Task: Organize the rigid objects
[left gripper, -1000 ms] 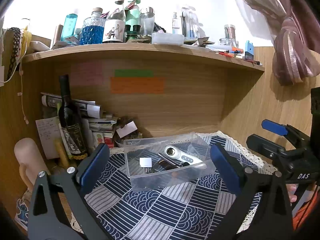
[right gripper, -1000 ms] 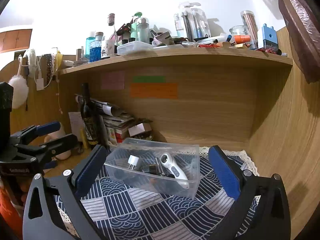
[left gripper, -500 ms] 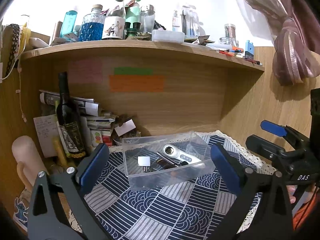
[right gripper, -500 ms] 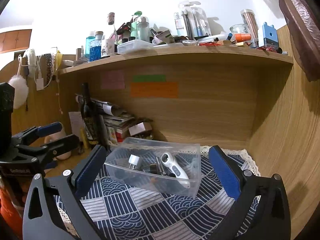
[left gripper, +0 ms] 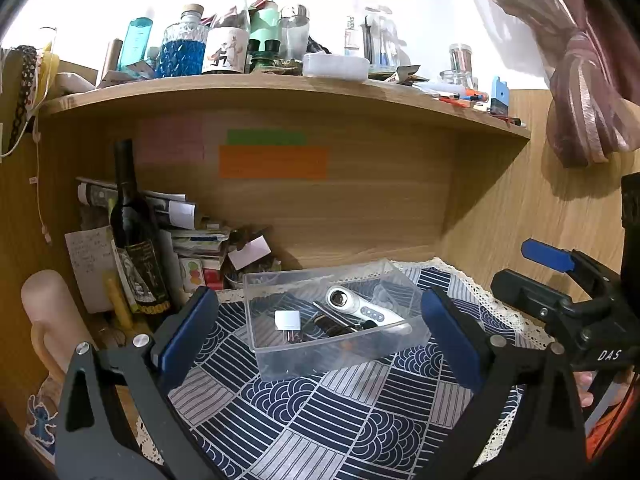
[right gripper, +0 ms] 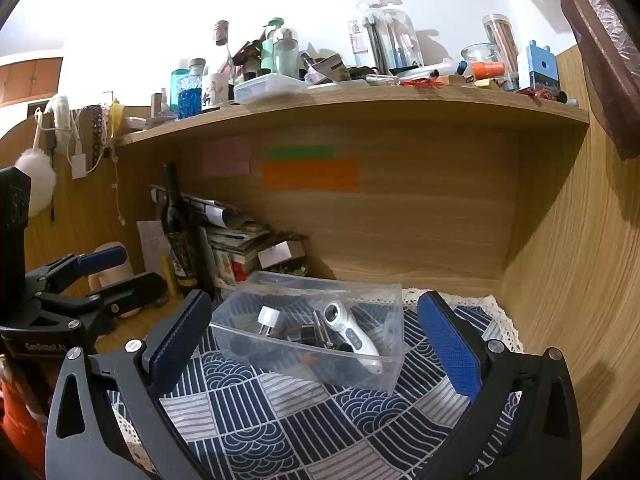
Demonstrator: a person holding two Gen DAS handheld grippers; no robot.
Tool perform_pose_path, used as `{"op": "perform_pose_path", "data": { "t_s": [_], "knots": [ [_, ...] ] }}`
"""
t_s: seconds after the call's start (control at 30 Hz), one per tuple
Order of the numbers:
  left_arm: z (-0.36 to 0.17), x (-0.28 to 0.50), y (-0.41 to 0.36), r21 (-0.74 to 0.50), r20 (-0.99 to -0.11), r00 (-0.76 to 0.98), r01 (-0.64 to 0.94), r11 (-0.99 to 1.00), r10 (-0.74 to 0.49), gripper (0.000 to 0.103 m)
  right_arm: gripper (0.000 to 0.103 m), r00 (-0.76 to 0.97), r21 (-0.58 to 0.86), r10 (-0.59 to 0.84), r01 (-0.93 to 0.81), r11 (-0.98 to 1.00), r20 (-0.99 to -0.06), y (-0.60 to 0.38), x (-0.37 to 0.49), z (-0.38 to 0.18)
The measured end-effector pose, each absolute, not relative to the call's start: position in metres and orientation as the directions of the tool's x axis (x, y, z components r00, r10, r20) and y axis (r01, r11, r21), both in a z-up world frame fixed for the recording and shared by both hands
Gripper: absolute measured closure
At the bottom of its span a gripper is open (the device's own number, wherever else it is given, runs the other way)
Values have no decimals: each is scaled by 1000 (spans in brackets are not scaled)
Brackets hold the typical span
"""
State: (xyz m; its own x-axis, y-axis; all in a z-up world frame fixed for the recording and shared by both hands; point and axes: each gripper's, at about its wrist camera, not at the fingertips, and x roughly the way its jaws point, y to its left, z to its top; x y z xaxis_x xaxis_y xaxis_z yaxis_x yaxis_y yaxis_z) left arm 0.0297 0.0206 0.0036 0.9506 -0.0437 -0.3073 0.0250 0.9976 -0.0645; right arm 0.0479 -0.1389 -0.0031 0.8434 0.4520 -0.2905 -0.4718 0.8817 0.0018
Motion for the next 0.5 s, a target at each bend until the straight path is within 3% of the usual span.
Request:
{"op": "perform_pose_path", "data": {
  "t_s": [0.5],
  "knots": [
    [6,23,21,-63,-279,960,19,998,-36,0,0,836,-10,462,-487,874,-295,-135,48,-4]
  ]
}}
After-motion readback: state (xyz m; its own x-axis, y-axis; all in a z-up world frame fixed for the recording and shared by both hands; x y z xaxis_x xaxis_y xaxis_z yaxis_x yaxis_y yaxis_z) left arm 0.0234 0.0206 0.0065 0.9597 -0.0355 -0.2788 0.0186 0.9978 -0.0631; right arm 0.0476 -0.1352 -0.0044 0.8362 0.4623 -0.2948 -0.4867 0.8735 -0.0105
